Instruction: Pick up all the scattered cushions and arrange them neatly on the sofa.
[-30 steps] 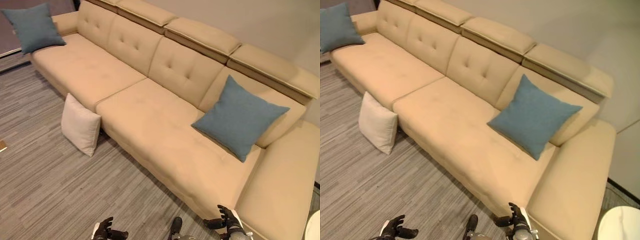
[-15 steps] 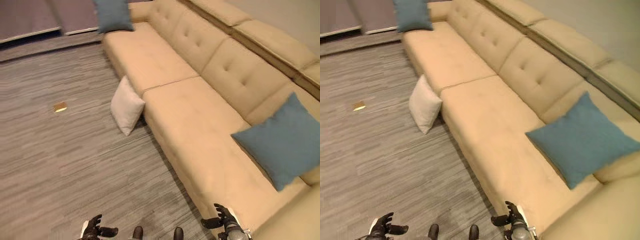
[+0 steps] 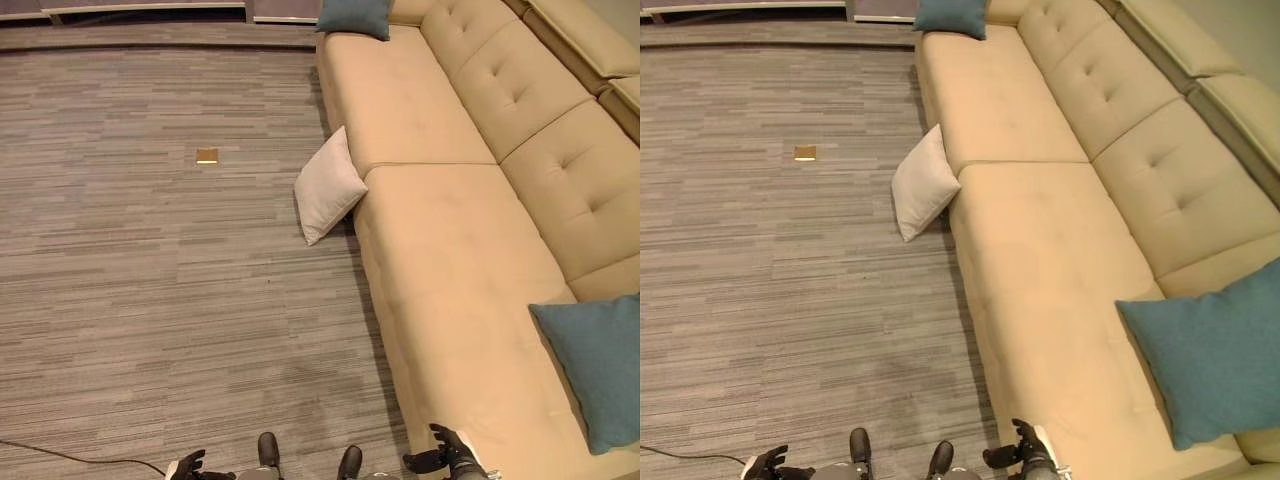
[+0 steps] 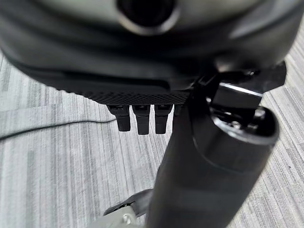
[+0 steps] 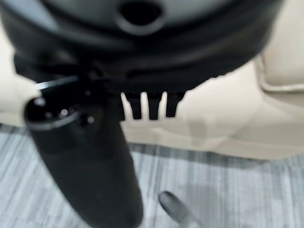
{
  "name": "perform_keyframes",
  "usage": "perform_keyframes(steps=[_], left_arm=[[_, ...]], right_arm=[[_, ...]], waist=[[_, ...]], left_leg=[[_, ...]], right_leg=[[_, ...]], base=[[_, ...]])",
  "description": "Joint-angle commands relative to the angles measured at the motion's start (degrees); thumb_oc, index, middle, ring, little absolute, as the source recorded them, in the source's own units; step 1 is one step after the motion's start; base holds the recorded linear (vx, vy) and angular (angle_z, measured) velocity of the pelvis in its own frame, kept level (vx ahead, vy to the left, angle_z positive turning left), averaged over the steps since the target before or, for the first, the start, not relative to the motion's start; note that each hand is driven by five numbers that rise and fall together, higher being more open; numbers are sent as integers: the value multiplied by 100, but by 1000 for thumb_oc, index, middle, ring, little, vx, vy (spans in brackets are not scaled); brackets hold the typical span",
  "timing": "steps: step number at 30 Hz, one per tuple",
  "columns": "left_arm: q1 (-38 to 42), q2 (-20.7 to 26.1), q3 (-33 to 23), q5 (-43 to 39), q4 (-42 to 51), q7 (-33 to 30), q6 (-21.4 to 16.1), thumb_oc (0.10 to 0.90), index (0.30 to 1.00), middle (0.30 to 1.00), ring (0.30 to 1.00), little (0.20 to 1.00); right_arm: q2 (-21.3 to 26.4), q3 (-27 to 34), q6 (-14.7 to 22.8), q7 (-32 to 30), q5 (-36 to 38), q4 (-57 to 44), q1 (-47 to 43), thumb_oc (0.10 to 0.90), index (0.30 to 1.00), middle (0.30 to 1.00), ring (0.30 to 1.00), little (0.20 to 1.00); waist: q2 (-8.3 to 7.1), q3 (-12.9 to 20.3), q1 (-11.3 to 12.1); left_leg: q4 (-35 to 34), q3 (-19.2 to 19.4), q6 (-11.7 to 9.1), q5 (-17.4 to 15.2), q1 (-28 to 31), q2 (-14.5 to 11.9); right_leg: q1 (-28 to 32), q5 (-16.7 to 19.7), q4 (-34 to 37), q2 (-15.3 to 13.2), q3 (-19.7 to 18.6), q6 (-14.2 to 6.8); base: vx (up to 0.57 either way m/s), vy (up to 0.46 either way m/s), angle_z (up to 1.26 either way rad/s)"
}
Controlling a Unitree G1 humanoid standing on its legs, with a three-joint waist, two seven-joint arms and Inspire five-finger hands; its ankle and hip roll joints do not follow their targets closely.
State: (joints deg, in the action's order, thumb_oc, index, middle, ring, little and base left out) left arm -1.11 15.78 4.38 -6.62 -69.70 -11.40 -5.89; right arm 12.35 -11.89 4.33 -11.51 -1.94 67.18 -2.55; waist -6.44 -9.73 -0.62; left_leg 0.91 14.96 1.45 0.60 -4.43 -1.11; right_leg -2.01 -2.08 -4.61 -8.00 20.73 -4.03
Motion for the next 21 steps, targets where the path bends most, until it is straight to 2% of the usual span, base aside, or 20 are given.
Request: perform_keyframes(steps=[1, 4, 6, 8, 9, 12, 13, 14, 15, 16, 17, 18, 19, 20, 21], left_arm=[[8, 276, -58, 96, 32, -42, -104, 800, 900, 900, 900, 900], [89, 339, -41, 70, 125, -67, -126, 800, 900, 900, 900, 900], [129, 373, 18, 83, 223, -63, -163, 800, 900, 900, 900, 900], [157, 398, 80, 113, 271, -33, -177, 800, 900, 900, 900, 900], [186, 430, 103, 131, 236, -21, -165, 800, 900, 900, 900, 900], [227, 449, 79, 191, 87, -6, -133, 800, 900, 900, 900, 900], [224, 435, 70, 211, 43, 1, -132, 800, 900, 900, 900, 900], [170, 379, 66, 244, -9, -27, -145, 800, 900, 900, 900, 900], [14, 275, 42, 284, -76, -19, -112, 800, 900, 900, 900, 900], [6, 248, 50, 265, -60, -39, -103, 800, 900, 900, 900, 900], [7, 237, 34, 177, 25, -58, -90, 800, 900, 900, 900, 900], [24, 235, 8, 123, 39, -76, -83, 800, 900, 900, 900, 900], [37, 243, 2, 106, 31, -72, -66, 800, 900, 900, 900, 900], [12, 239, 14, 125, -8, -44, -44, 800, 900, 900, 900, 900], [-19, 251, 28, 149, -46, -15, -22, 800, 900, 900, 900, 900]], right_arm=[[133, -131, 69, -121, -149, -169, -140, 800, 900, 900, 900, 900], [125, -157, 65, -114, -153, -195, -160, 800, 900, 900, 900, 900], [135, -169, 71, -112, -146, -219, -132, 800, 900, 900, 900, 900], [164, -168, 56, -120, -124, -188, -131, 800, 900, 900, 900, 900], [181, -177, 54, -120, -109, -161, -143, 800, 900, 900, 900, 900], [213, -174, 32, -123, -142, -138, -137, 800, 900, 900, 900, 900], [228, -183, 24, -116, -176, -135, -125, 800, 900, 900, 900, 900], [234, -143, 42, -138, -184, -126, -17, 800, 900, 900, 900, 900], [259, -20, 27, -127, -183, -56, 168, 800, 900, 900, 900, 900], [268, -12, 25, -123, -166, -48, 192, 800, 900, 900, 900, 900], [335, 0, 7, -142, -137, -69, 200, 800, 900, 900, 900, 900], [351, 1, 3, -149, -92, -47, 166, 800, 900, 900, 900, 900], [371, -4, -16, -145, -59, -10, 140, 800, 900, 900, 900, 900], [380, -8, -51, -136, -60, 57, 122, 800, 900, 900, 900, 900], [388, -42, -64, -141, -95, 92, 100, 800, 900, 900, 900, 900]], waist=[[-91, 175, 82], [29, 111, 48], [111, 112, -51], [139, 127, -179], [124, 129, -274], [90, 142, -418], [105, 138, -442], [96, 188, -477], [161, 342, -541], [147, 341, -559], [21, 284, -509], [-20, 251, -455], [-63, 237, -406], [-138, 260, -325], [-189, 257, -221]], left_leg=[[472, -329, 18, -646, -212, 105], [356, -462, 63, -658, -12, 116], [213, -629, 70, -696, 266, 182], [74, -836, 48, -721, 457, 279], [-26, -1009, 51, -781, 606, 393], [-111, -1342, 27, -890, 854, 593], [-108, -1411, 8, -934, 945, 613], [52, -1517, -17, -1131, 1051, 675], [501, -1442, -343, -1087, 1078, 546], [941, -1301, -503, -923, 935, 475], [2135, -972, -669, -712, 350, 270], [2571, -770, -653, -703, 95, 145], [2701, -578, -598, -733, -65, 20], [2567, -319, -473, -875, -279, -111], [2140, -303, -375, -1010, -515, -114]], right_leg=[[-308, 407, -1425, -281, -704, -441], [-625, 367, -1979, -160, -975, -423], [-884, 223, -2086, 125, -1268, -314], [-1014, 79, -1636, 423, -1498, -276], [-1174, 210, -1090, 574, -1569, -277], [-1394, 523, -415, 756, -1694, -403], [-1405, 553, -371, 755, -1621, -409], [-1263, 502, -316, 735, -1626, -339], [-900, 389, -189, 726, -1460, -218], [-741, 377, -97, 689, -1406, -196], [-461, 330, 70, 590, -1338, -115], [-357, 291, 126, 586, -1303, -52], [-273, 225, 147, 562, -1268, -19], [-135, 145, 213, 507, -1230, -31], [21, 34, 289, 510, -1258, -79]], base=[[148, 209, -13], [120, 117, 7], [247, 130, 31], [303, 55, 40], [322, 39, 70], [302, 20, 61], [382, -24, 106], [561, -101, 108], [542, -136, 121], [441, -186, 171], [189, -147, 192], [175, -141, 124], [204, -88, -21], [323, -55, -69], [577, 63, -54]])
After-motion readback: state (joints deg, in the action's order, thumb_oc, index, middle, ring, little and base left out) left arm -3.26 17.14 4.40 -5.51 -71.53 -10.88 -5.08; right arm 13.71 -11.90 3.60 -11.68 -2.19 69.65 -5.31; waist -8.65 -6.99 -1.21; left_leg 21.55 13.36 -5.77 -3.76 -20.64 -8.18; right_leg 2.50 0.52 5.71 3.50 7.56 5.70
